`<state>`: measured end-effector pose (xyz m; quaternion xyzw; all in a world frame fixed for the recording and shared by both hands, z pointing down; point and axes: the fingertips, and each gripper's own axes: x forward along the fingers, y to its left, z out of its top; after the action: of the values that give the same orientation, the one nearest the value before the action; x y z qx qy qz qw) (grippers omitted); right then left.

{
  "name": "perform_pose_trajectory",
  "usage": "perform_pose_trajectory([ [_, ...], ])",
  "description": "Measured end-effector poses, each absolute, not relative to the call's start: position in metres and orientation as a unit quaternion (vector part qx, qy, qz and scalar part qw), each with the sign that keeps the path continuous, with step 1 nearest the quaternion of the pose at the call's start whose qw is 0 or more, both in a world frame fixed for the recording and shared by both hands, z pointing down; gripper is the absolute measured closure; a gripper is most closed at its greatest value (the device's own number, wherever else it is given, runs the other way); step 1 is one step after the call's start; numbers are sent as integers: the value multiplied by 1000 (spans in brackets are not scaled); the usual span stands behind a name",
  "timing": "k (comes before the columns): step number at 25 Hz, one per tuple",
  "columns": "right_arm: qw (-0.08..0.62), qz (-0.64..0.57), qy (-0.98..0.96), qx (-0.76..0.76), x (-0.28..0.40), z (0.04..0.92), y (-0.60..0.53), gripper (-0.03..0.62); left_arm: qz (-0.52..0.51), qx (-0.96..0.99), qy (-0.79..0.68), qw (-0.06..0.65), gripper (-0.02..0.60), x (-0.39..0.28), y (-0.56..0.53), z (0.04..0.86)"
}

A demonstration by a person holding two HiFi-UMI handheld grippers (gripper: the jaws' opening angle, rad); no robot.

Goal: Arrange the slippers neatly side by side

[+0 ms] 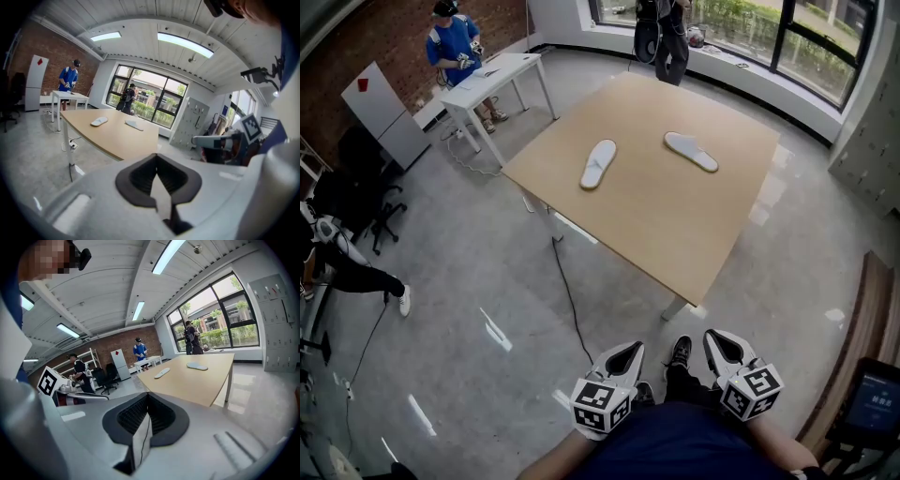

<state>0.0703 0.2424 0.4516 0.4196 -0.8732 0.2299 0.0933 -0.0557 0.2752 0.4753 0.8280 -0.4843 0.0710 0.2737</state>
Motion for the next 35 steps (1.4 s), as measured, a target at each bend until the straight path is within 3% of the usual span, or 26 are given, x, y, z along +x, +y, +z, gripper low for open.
perform_pose_trajectory([
  [28,63,265,-886,375,137,454,45,583,83,797,-540,258,578,9,96,463],
  [35,74,277,-885,366,131,464,14,583,79,785,-551,271,578,0,69,472],
])
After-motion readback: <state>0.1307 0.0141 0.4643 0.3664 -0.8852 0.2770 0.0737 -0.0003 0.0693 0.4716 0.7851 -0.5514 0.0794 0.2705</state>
